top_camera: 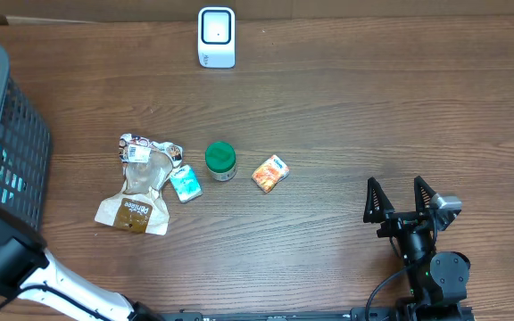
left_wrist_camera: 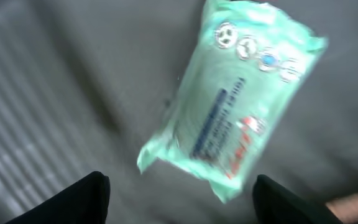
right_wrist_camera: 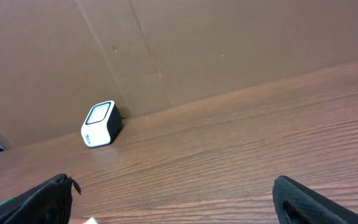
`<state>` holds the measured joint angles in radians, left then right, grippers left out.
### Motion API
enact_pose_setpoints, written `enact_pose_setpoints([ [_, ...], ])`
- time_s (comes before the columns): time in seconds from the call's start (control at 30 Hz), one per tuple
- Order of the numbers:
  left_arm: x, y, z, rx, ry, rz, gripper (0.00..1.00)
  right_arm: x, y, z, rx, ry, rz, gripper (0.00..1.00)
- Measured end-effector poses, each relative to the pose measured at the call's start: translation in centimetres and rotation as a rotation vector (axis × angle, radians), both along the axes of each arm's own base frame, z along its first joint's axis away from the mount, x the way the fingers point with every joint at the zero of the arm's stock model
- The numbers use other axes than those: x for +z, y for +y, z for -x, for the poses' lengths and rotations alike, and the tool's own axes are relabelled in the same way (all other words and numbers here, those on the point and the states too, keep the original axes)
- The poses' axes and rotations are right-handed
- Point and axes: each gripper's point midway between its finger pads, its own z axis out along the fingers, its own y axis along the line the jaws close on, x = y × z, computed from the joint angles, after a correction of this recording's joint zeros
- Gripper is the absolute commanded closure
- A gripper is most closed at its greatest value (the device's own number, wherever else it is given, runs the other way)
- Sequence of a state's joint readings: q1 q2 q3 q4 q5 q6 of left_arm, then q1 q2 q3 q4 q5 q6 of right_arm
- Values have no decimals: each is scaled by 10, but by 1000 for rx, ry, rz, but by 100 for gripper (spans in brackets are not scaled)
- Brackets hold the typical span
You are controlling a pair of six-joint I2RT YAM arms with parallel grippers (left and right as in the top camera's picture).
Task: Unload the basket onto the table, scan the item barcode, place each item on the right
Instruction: 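Reach left gripper into basket and grasp mint-green tissue pack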
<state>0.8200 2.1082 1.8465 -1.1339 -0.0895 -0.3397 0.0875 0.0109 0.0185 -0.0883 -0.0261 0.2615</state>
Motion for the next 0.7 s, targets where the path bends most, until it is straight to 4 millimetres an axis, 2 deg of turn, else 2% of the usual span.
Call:
enact_pose_setpoints([
  [0.13,-27,8,-2,-3,34,4,25,0,0,0,0,0,0,0],
  [0.47,-45,19,-12,-36,1,-48,29,0,0,0,0,0,0,0],
  [0.6,-49,19,-15,-49,-27,-60,39,0,0,0,0,0,0,0],
  [0.7,-50,17,-16,-56,-43,-61,57,0,0,0,0,0,0,0],
])
